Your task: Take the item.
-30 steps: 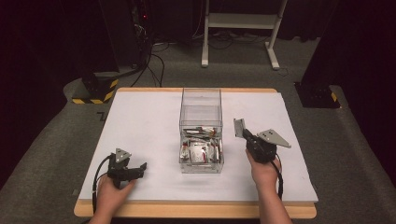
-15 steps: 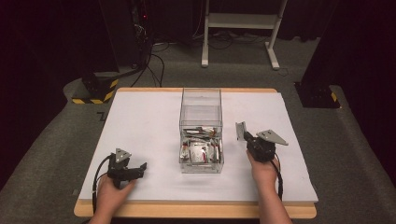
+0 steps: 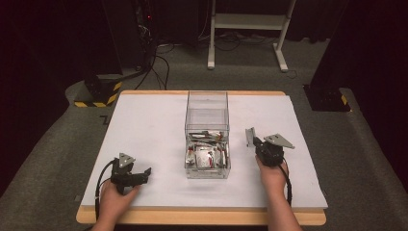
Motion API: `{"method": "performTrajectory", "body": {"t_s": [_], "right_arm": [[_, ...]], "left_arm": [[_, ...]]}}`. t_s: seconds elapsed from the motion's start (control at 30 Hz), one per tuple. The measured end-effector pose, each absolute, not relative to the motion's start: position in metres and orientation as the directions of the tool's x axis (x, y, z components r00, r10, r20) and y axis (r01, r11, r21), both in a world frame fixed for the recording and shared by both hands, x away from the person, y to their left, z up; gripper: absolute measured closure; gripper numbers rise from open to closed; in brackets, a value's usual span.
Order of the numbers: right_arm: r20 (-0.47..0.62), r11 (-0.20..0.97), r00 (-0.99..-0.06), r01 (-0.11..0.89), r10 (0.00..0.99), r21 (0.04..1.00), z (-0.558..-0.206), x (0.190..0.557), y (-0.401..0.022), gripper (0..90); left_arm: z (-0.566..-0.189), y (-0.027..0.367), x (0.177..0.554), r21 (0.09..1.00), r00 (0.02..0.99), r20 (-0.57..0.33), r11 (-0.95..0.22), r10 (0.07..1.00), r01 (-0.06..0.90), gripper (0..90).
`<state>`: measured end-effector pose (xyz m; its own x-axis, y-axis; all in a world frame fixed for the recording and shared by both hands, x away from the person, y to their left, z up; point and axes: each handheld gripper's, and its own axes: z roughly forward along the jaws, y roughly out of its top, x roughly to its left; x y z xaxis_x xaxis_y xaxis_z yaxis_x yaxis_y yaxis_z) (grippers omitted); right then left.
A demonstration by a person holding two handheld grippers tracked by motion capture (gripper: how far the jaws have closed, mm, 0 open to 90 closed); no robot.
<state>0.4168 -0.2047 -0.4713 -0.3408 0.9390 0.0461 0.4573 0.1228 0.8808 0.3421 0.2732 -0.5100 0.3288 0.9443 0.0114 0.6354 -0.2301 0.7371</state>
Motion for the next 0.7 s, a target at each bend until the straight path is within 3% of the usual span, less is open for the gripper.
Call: {"method": "performTrajectory", "body": {"t_s": [0.57, 0.7], "right_arm": [[0.067, 0.075, -0.256, 0.508, 0.964, 0.858, -0.482, 0.422, -0.230, 86.2], [0.033, 0.084, -0.220, 0.504, 0.975, 0.860, -0.481, 0.423, -0.235, 81.4]], "left_arm": [[-0.510, 0.273, 0.342, 0.737, 0.328, 0.011, -0.229, 0.945, 0.635, 13.4], [-0.510, 0.273, 0.342, 0.737, 0.329, 0.011, -0.230, 0.944, 0.636, 13.5]]}}
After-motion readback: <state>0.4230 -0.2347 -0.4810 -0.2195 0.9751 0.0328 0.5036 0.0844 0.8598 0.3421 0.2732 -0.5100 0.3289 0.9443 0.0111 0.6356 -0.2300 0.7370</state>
